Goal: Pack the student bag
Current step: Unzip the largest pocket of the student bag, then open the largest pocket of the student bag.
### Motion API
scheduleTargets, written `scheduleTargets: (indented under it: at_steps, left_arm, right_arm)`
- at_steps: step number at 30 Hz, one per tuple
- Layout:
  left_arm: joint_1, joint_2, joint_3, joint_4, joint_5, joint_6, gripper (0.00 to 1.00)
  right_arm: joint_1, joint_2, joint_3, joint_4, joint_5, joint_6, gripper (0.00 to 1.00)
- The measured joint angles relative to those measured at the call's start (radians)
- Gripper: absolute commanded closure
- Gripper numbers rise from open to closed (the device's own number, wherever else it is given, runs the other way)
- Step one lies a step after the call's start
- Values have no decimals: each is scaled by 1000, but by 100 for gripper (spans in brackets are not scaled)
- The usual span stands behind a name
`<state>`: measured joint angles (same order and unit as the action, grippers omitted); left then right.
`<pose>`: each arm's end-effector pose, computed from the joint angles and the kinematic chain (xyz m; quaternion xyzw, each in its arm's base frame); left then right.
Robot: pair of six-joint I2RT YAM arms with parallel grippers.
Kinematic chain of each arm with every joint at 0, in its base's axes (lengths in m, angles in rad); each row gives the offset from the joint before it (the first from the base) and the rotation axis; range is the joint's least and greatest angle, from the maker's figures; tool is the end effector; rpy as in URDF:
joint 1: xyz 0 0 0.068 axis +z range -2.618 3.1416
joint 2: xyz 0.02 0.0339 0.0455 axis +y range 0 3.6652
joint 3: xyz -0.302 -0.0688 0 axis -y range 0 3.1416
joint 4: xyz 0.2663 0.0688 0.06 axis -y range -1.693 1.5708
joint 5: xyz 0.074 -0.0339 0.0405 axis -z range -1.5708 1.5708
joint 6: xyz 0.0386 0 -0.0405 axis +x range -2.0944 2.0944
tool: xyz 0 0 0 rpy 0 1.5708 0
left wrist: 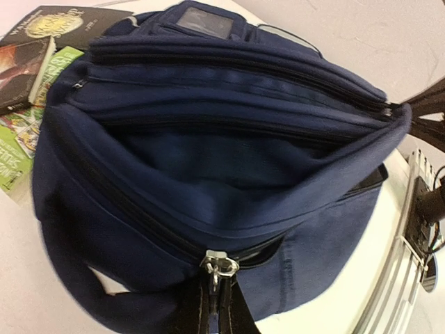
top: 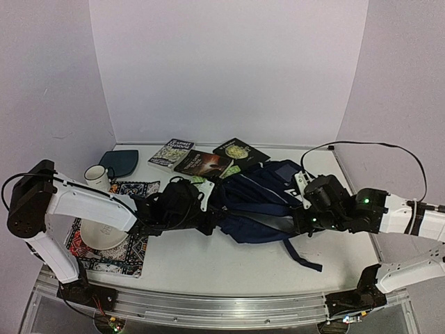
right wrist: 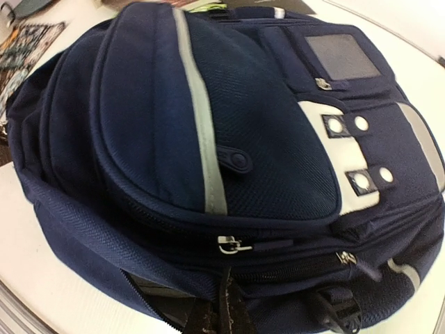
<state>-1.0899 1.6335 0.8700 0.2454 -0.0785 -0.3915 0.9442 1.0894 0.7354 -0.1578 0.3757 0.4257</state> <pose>0.1741 -0.3271 0.2184 0.2771 0.8186 -0.3137 0.3934 0.1561 0.1914 0.2913 -0.1262 0.8437 0.1891 0.4863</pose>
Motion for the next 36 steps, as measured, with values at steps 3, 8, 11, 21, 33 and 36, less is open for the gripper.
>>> scheduleTargets:
  at_steps: [3,8,11,21,33,36]
  left_arm:
    - [27,-4,18,-42,17,12,100]
    - [35,-4,54,-126,70,26,100]
    - [32,1,74,-195,103,27,100]
    - [-41,49,196,-264,257,25,100]
    - [-55,56,221,-264,333,24,100]
    - [-54,56,221,-264,335,24,100]
  right_arm:
    - [-23,-39,-10,-19,-4,16,97]
    - [-55,-67,-10,-37,-90,-39,71]
    - [-73,-100,-2,-32,-163,-83,57]
    - [-76,38,128,51,-474,-190,43]
    - [-60,225,128,150,-634,-218,53]
    - [-58,252,128,157,-635,-224,66]
